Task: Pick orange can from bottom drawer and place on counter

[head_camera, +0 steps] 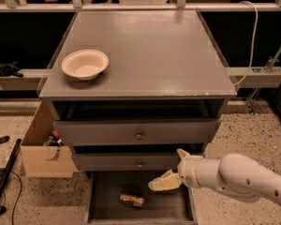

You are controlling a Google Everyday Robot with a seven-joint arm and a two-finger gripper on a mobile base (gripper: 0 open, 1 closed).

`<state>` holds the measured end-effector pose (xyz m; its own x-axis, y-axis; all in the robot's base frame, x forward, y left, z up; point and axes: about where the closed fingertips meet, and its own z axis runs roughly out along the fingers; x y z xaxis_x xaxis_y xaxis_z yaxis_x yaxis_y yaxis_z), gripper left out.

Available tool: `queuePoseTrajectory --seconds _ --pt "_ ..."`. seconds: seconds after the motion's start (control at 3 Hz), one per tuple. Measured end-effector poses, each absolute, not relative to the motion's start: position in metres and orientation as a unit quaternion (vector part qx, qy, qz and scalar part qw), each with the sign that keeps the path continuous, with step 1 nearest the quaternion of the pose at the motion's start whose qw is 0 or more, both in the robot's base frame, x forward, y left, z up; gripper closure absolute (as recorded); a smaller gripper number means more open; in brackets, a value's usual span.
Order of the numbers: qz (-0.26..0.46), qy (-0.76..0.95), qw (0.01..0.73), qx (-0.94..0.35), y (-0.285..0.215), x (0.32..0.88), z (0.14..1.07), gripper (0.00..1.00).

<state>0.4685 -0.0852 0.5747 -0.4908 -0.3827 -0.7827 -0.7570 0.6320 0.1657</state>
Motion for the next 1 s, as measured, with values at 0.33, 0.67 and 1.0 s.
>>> queuePoseTrajectory --seconds 0.33,0.67,1.0 --pt "0.254 0.825 0.368 -0.345 -0.085 0.468 0.575 0.0" --pt "0.265 0.827 0.357 -0.345 -0.072 0.473 0.547 0.0" --pt "0.262 0.836 0.334 -0.349 -0.07 0.479 0.508 0.0"
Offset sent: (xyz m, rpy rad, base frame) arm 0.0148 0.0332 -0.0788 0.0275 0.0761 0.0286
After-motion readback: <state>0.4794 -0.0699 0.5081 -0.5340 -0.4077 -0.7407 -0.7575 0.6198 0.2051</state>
